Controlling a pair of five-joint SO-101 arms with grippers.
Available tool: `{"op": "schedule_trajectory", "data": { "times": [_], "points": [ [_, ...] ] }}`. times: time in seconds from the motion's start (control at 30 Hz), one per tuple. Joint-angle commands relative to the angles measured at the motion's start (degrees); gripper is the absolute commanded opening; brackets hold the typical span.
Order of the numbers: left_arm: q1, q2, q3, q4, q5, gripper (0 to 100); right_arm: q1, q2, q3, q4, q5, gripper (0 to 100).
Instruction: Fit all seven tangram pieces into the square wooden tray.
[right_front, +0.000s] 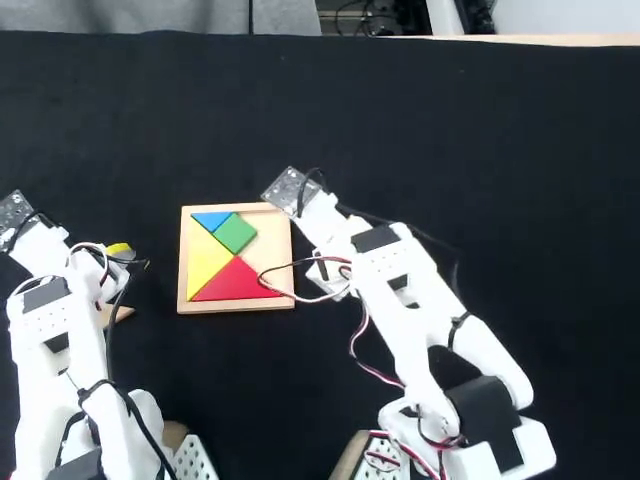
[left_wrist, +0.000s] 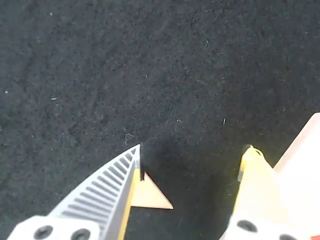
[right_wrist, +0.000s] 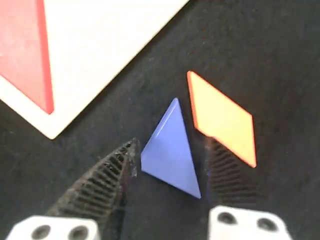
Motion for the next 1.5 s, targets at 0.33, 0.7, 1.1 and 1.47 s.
{"op": "schedule_trajectory", "data": {
  "times": [0.33, 0.7, 1.1, 1.47],
  "points": [
    [-0.48, -1.41, -0.66, -0.88, 0.44, 31, -0.79, -0.04, 2.59, -0.97, 5.89, 18.0],
    [-0.48, -1.23, -0.66, -0.88, 0.44, 31, -0.62, 5.05, 0.66, -0.44, 5.80, 18.1],
    [-0.48, -1.23, -0.66, -0.88, 0.44, 31, -0.44, 10.07, -4.18, 4.40, 7.21, 18.1],
    [-0.48, -1.32, -0.66, -0.88, 0.44, 31, 2.02, 10.59, -4.70, 5.45, 10.02, 18.0]
  ]
}}
